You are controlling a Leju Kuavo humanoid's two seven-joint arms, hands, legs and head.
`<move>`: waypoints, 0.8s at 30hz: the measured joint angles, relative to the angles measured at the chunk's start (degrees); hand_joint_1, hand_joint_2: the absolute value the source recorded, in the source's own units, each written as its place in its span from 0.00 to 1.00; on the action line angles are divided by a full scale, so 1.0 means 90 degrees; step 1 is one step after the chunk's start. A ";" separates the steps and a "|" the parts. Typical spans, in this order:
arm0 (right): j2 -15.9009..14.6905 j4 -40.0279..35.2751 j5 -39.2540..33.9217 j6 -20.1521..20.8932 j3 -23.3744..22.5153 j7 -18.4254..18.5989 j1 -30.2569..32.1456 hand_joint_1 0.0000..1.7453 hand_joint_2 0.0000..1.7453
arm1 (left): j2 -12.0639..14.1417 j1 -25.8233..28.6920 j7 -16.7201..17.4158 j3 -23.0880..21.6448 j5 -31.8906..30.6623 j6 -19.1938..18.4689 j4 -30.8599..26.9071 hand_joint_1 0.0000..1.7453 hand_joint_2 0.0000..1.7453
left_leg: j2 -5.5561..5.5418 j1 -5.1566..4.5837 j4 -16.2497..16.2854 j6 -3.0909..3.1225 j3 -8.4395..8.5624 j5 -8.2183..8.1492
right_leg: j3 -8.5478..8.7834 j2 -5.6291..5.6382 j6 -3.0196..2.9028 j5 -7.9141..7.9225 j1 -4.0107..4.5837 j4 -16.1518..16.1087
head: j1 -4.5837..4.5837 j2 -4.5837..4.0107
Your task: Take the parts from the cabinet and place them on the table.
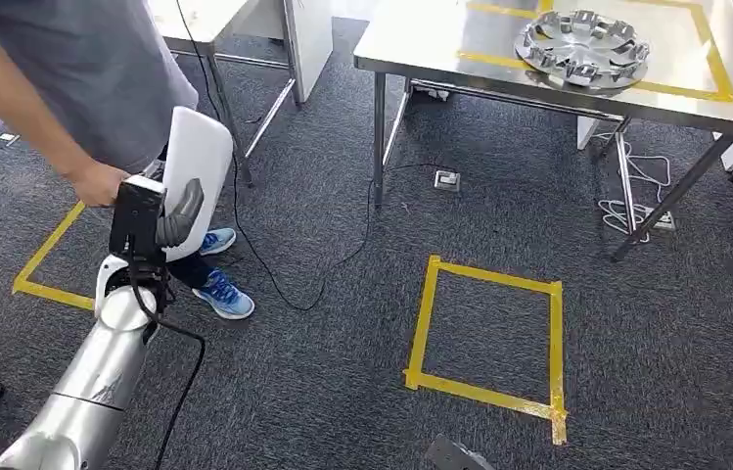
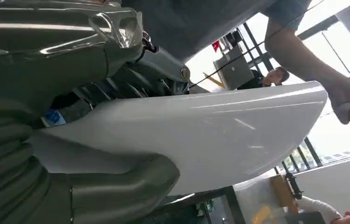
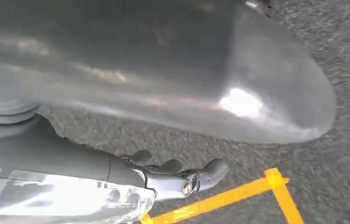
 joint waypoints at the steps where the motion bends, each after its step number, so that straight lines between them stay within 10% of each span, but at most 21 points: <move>1: -0.0007 0.0000 0.0005 0.0000 0.0000 0.0000 0.0012 0.00 0.00 | -0.0005 0.0033 0.0002 0.0000 0.0000 -0.0002 0.0000 1.00 1.00 | -0.0006 0.0001 0.0002 -0.0004 0.0001 -0.0003 | -0.0036 -0.0003 0.0057 0.0044 -0.0015 0.0017 | 0.0000 0.0000; 5: -0.0034 0.0000 0.0027 0.0000 -0.0019 0.0000 0.0002 0.00 0.00 | -0.0037 0.0037 0.0010 -0.0002 -0.0002 -0.0002 0.0000 1.00 1.00 | -0.0023 0.0010 0.0149 -0.0135 -0.0014 -0.0101 | 0.0949 -0.0087 0.0270 0.0792 -0.0092 -0.2033 | 0.0005 0.0000; 7: -0.0027 0.0000 0.0032 0.0000 -0.0034 -0.0005 0.0006 0.00 0.00 | -0.0032 0.0034 0.0024 0.0000 -0.0004 -0.0012 -0.0005 1.00 1.00 | -0.0030 -0.0043 0.0221 -0.0205 -0.0079 -0.0142 | 0.0942 -0.0056 0.0112 0.0806 -0.0058 -0.1943 | -0.0017 0.0000; 11: -0.0022 0.0000 -0.0031 0.0015 -0.0114 -0.0005 0.0019 0.00 0.00 | -0.0044 0.0030 0.0027 -0.0005 -0.0010 -0.0034 -0.0012 1.00 1.00 | -0.0014 0.0014 0.0356 -0.0309 -0.0153 -0.0271 | 0.0953 0.0000 -0.0006 0.0822 -0.0113 -0.1962 | -0.0010 0.0000; 14: -0.0022 0.0000 -0.0044 0.0015 -0.0153 -0.0005 0.0024 0.00 0.00 | -0.0044 0.0017 0.0027 -0.0010 -0.0010 -0.0049 -0.0007 1.00 1.00 | -0.0015 0.0047 0.1750 -0.0408 -0.0774 -0.0980 | 0.0948 0.0045 -0.0081 0.0825 -0.0094 -0.1958 | -0.0017 0.0000; 16: -0.0022 0.0000 -0.0044 0.0015 -0.0158 -0.0005 0.0046 0.00 0.00 | -0.0049 0.0030 0.0027 -0.0019 -0.0010 -0.0051 0.0012 1.00 1.00 | -0.0014 0.0063 0.2340 -0.0420 -0.1076 -0.1091 | 0.0948 0.0085 -0.0081 0.0825 -0.0074 -0.1956 | -0.0015 0.0000; 20: -0.0015 0.0000 -0.0044 0.0015 -0.0180 -0.0005 0.0044 0.00 0.00 | -0.0051 -0.0013 0.0027 -0.0019 -0.0009 -0.0051 0.0010 1.00 1.00 | -0.0137 0.0048 0.0513 -0.0236 -0.0187 -0.0122 | 0.0983 0.0231 -0.0078 0.0826 -0.0042 -0.1961 | -0.0017 0.0000; 21: 0.0015 0.0000 -0.0044 0.0015 -0.0185 -0.0005 0.0044 0.00 0.00 | -0.0049 -0.0034 0.0027 -0.0017 -0.0010 -0.0051 0.0010 1.00 1.00 | -0.0286 0.0059 0.0338 -0.0192 -0.0080 -0.0257 | 0.0963 0.0245 -0.0061 0.0838 -0.0051 -0.1980 | 0.0007 0.0000; 24: 0.0015 0.0000 -0.0058 0.0015 -0.0206 -0.0005 0.0053 0.00 0.00 | -0.0046 -0.0065 0.0029 -0.0017 -0.0009 -0.0056 0.0015 1.00 1.00 | -0.0207 -0.0030 0.0282 -0.0162 -0.0053 -0.0228 | 0.0910 0.0311 0.0019 0.0882 -0.0070 -0.1990 | -0.0022 0.0000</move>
